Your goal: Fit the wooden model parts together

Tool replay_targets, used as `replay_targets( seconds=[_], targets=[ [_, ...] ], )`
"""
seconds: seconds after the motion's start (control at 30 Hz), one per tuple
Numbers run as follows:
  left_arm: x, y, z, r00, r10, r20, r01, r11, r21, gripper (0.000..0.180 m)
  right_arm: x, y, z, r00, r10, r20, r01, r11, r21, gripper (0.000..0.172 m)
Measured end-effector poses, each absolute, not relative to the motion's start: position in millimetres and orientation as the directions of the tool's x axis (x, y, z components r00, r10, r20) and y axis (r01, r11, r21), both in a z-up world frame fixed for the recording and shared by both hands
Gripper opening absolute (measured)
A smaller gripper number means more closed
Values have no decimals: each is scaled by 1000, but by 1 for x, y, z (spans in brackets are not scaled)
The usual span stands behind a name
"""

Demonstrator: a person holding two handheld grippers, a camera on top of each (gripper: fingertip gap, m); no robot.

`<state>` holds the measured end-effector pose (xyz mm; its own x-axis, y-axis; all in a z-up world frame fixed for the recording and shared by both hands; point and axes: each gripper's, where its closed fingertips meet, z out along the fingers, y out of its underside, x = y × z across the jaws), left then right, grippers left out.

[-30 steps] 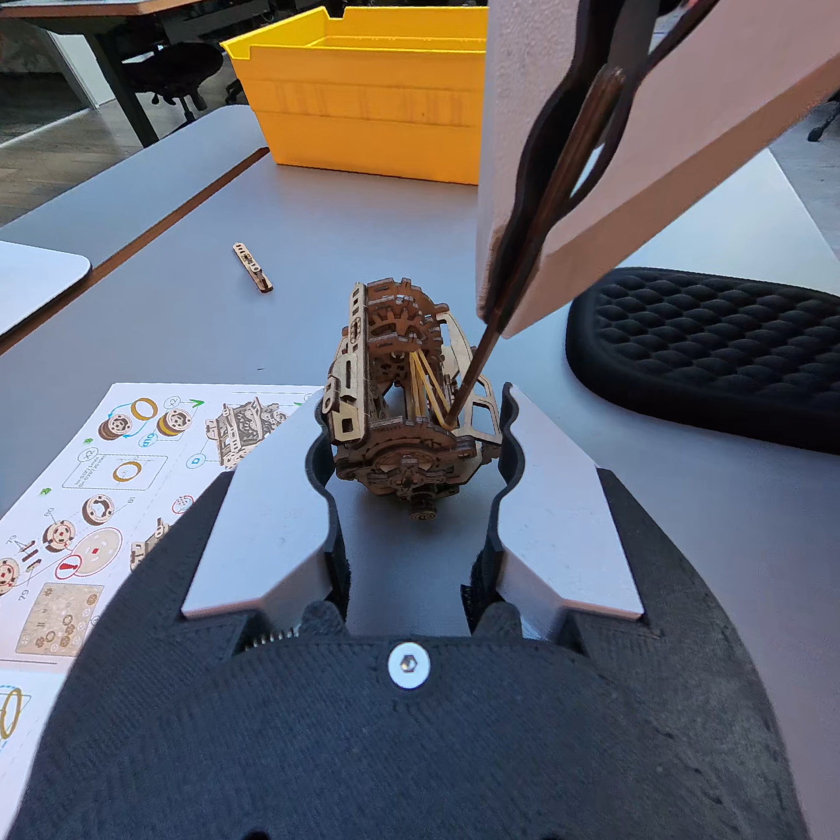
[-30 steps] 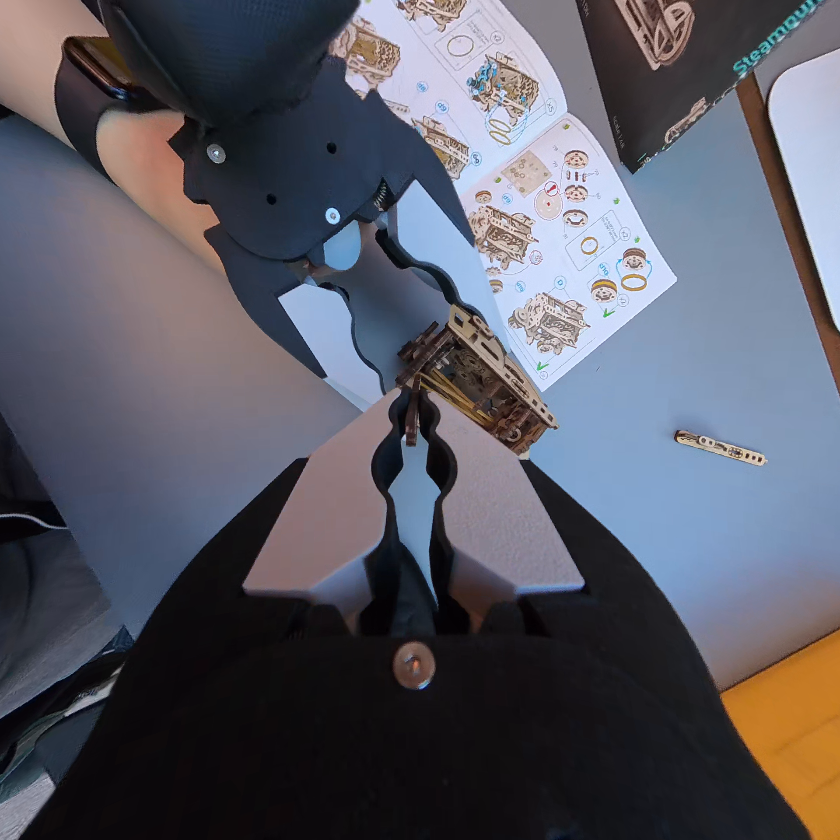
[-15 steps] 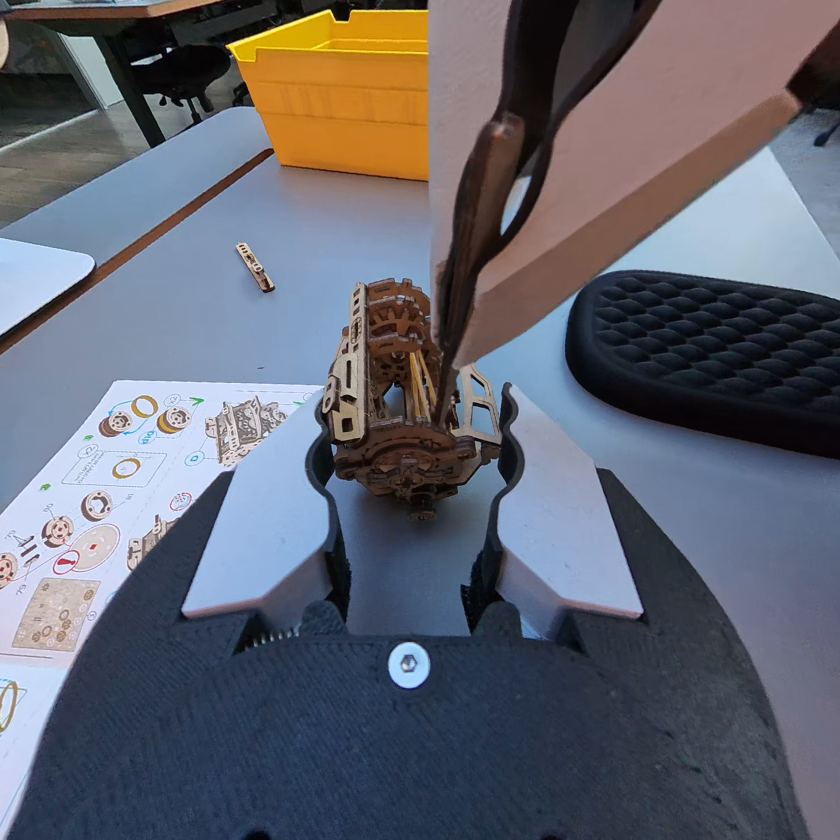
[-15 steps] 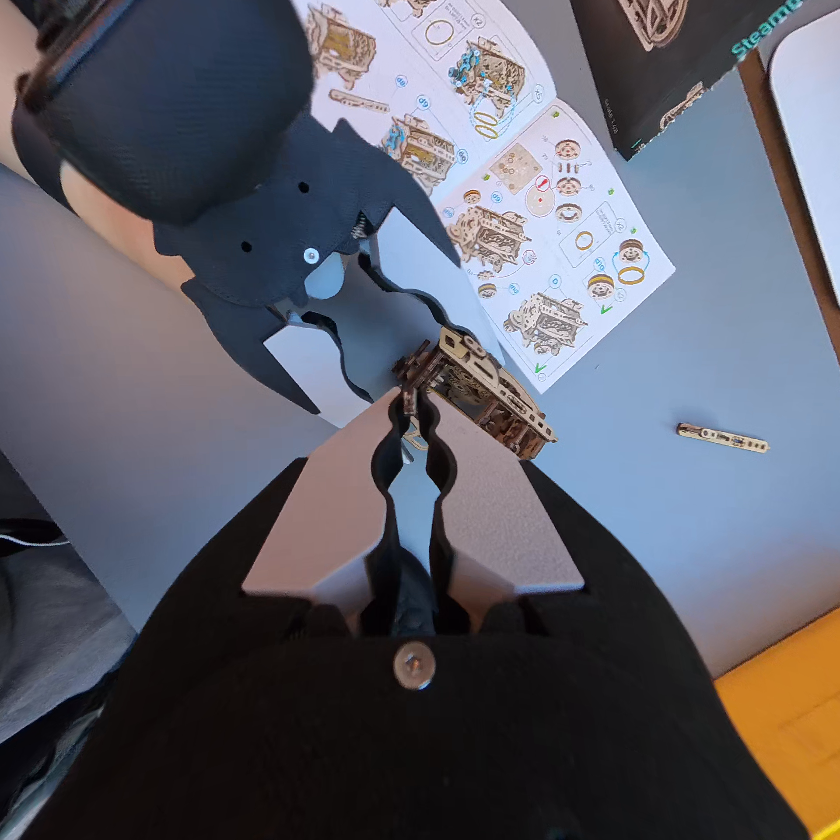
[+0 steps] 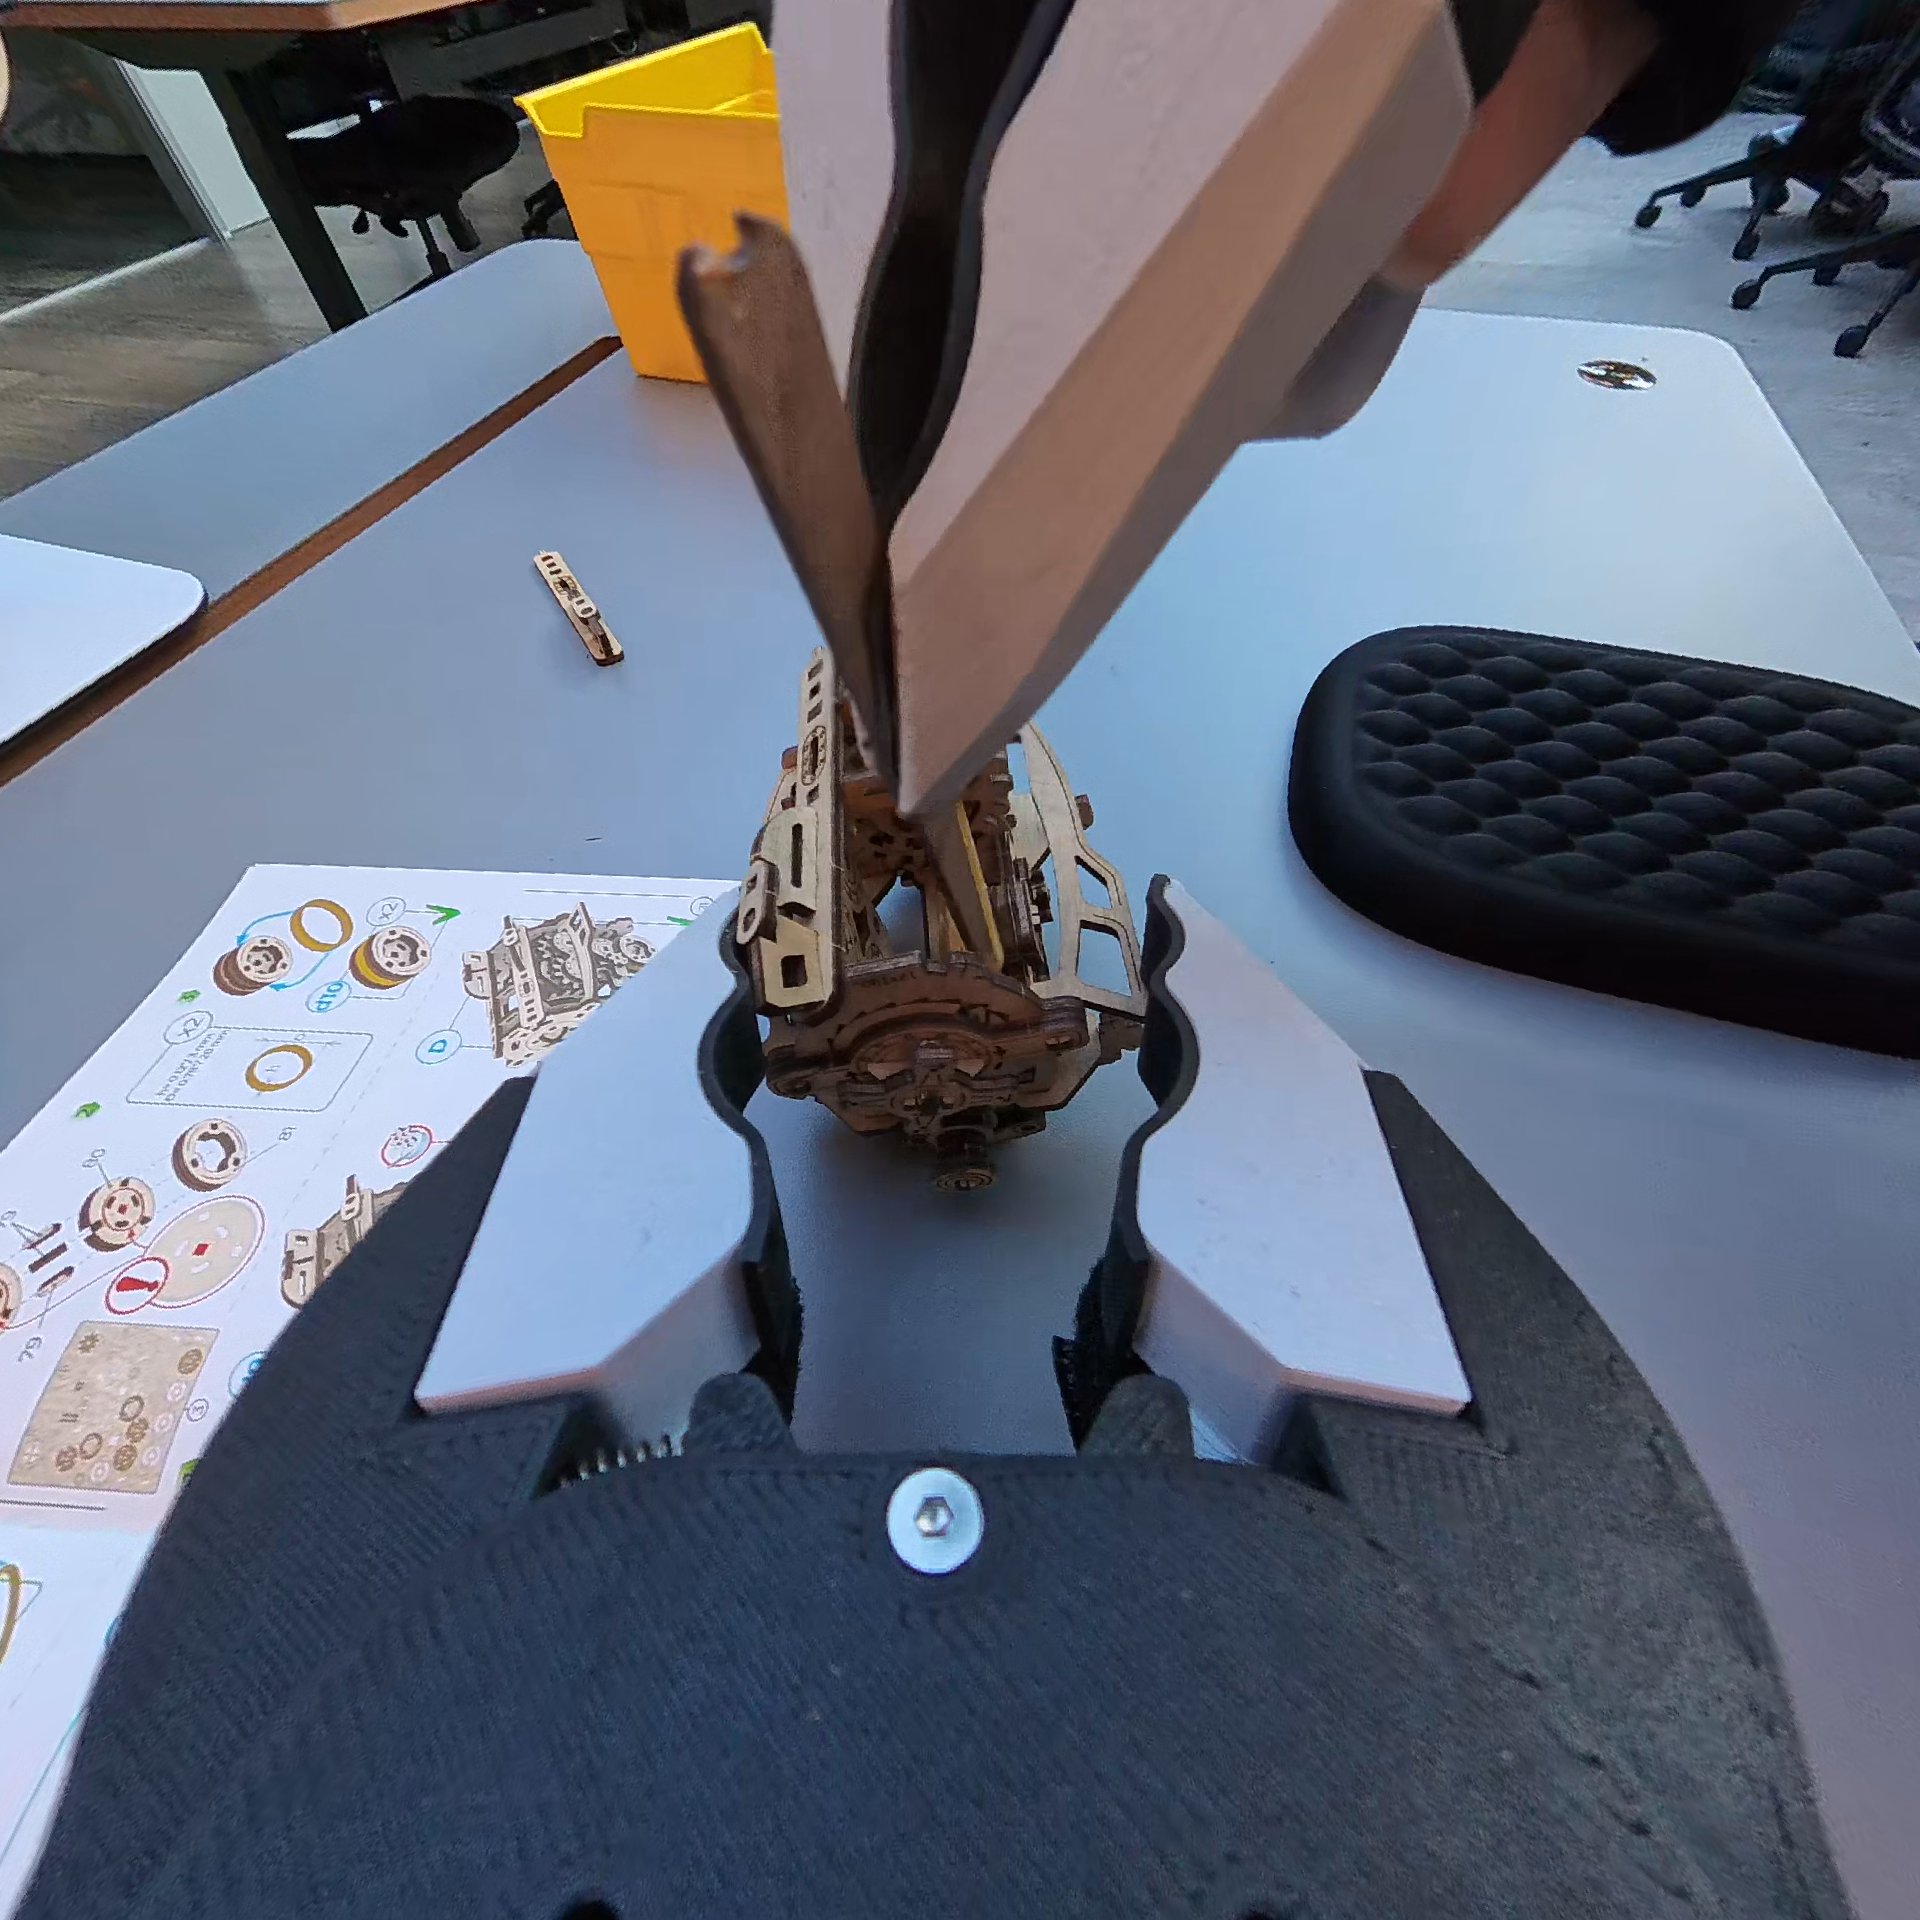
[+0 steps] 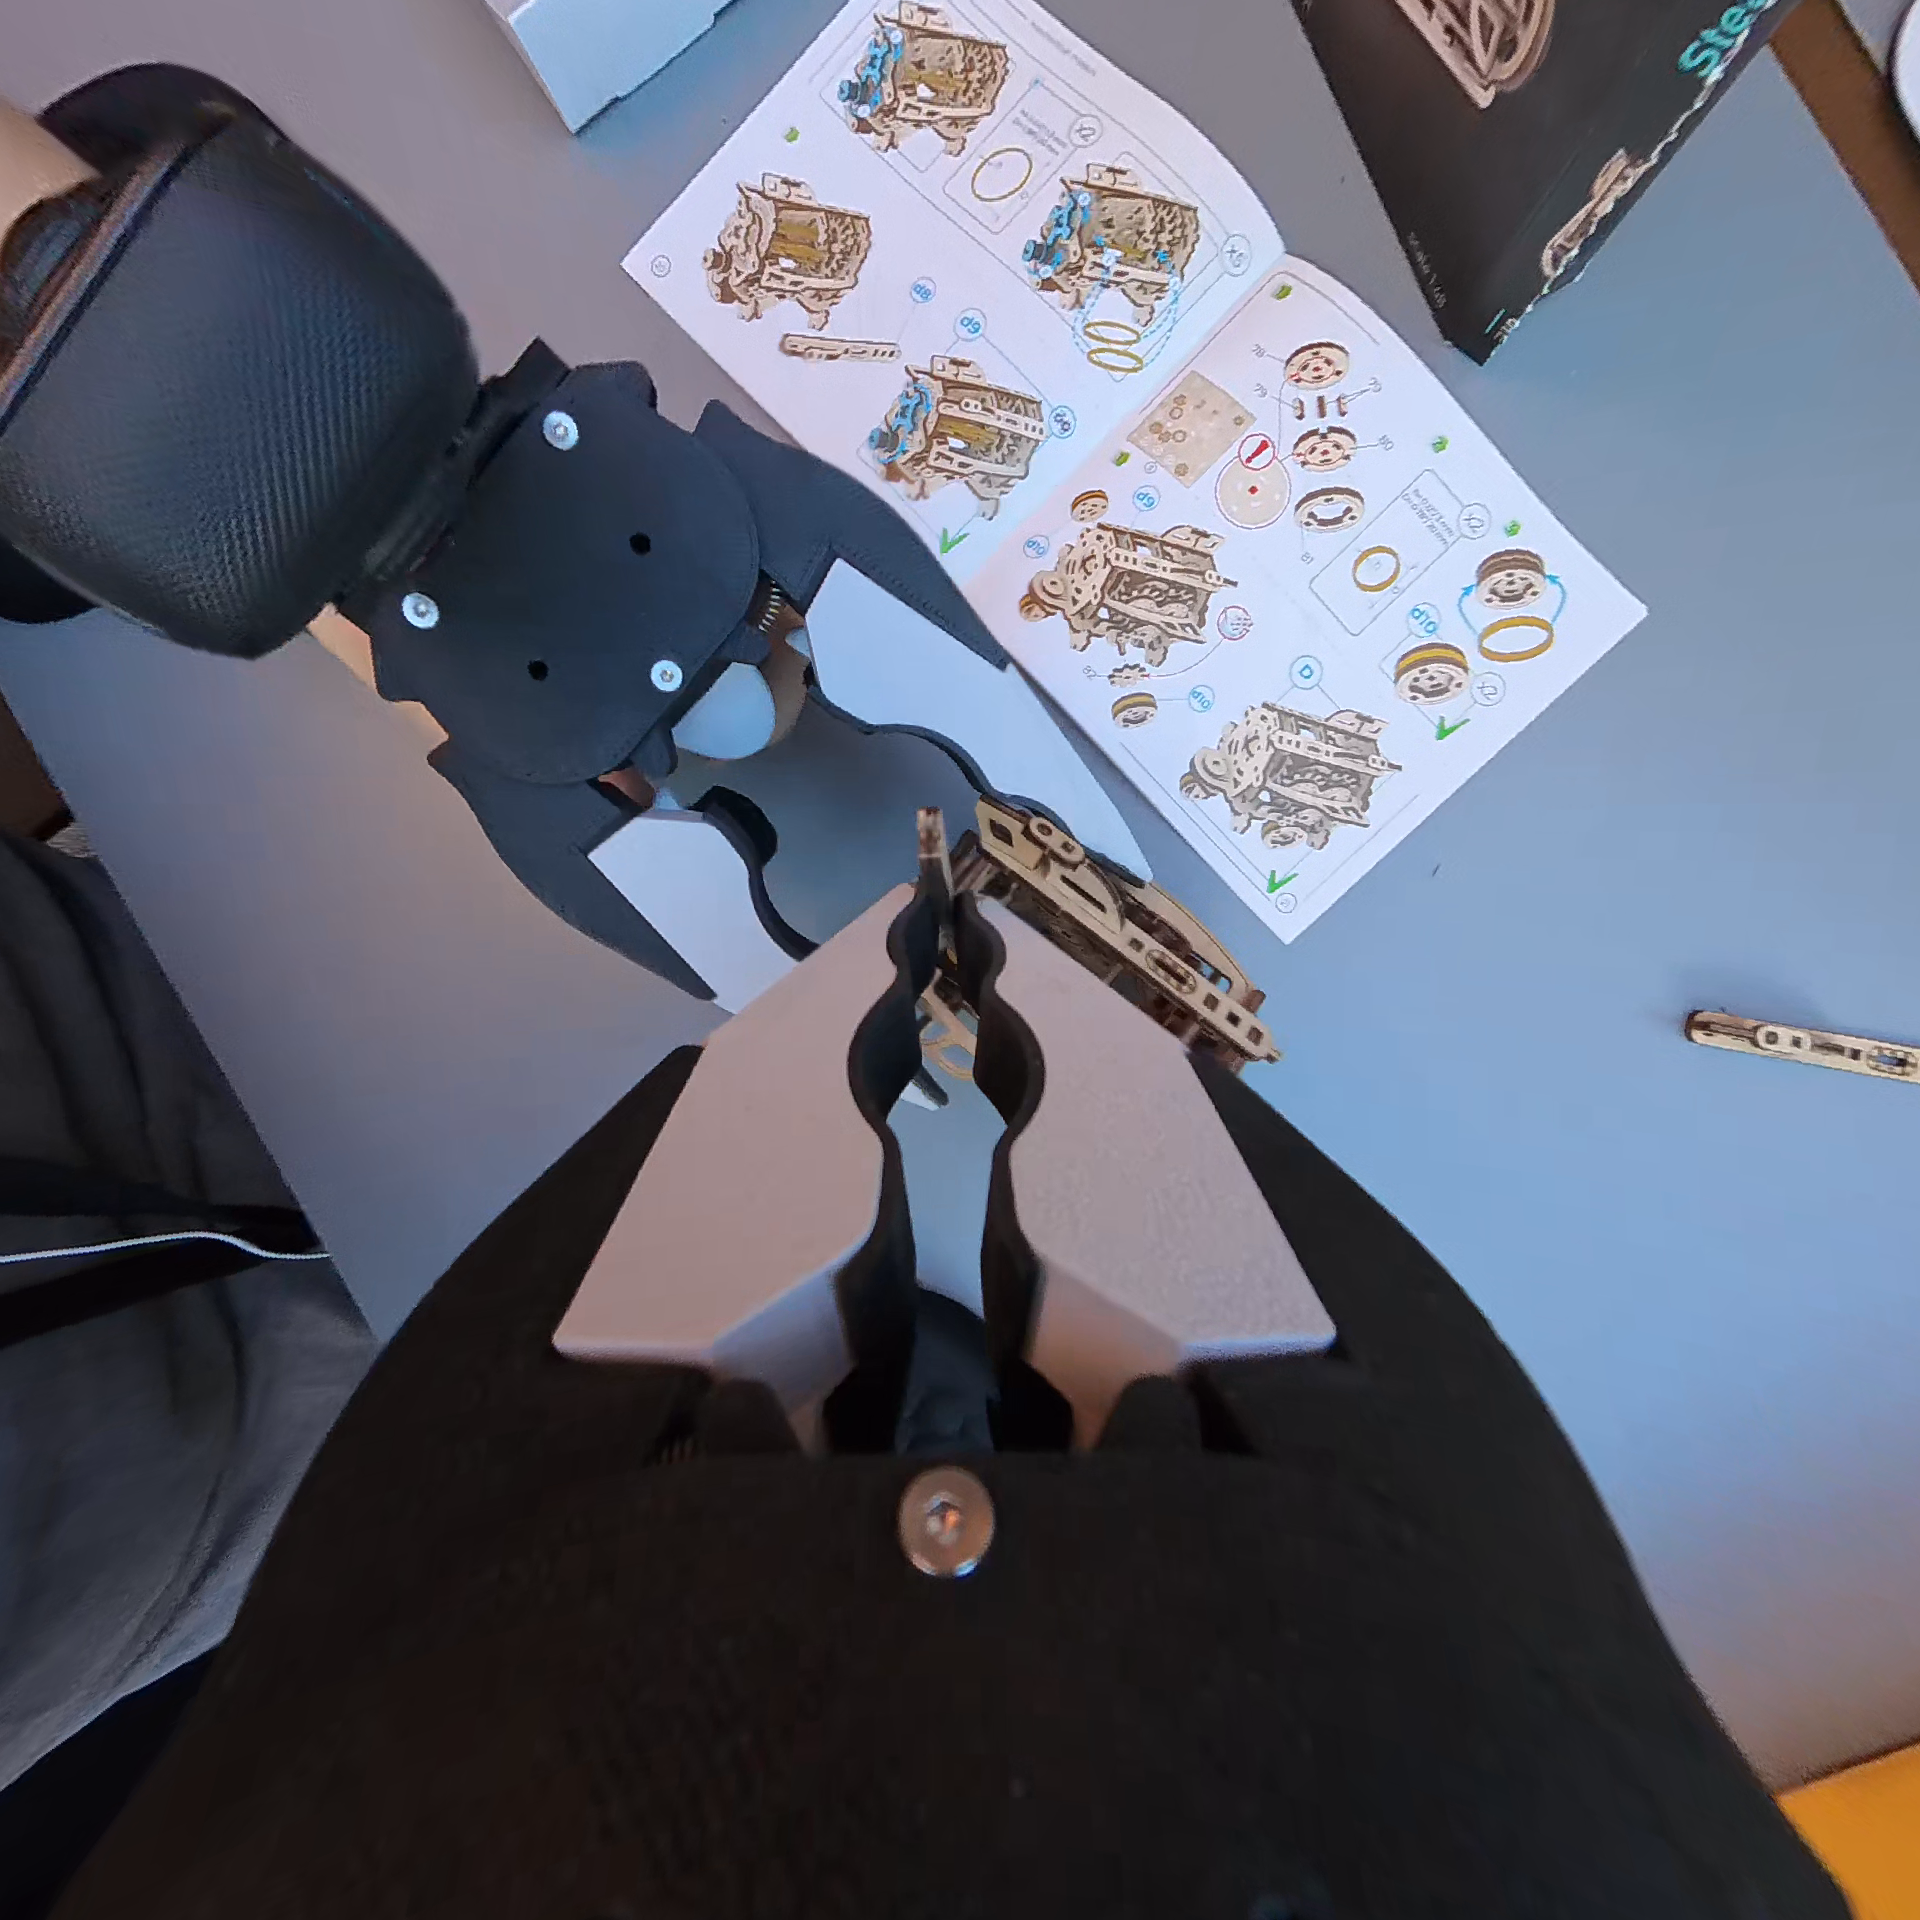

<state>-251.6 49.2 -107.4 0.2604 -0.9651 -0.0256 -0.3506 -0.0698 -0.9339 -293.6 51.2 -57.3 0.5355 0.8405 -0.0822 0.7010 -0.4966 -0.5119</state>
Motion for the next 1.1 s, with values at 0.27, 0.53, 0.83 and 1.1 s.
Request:
replay_targets(
  seconds=[0.27, 0.53, 0.83, 1.1],
  targets=[
    [-251, 49, -107, 257, -966, -24, -350, -69, -934, 71, -300, 57, -62, 513, 836, -197, 691, -538, -483, 0],
    [-251, 49, -107, 255, -967, -26, -350, -67, -934, 71, -303, 59, -64, 482, 845, -232, 680, -528, -510, 1],
    [-251, 49, -107, 254, -967, -29, -351, -64, -934, 71, -288, 59, -59, 511, 789, -340, 481, -591, -648, 0],
    [-250, 48, -108, 251, -966, -67, -361, -29, -932, 71, -261, 48, -62, 545, 753, -368, 348, -603, -718, 0]
  ],
)
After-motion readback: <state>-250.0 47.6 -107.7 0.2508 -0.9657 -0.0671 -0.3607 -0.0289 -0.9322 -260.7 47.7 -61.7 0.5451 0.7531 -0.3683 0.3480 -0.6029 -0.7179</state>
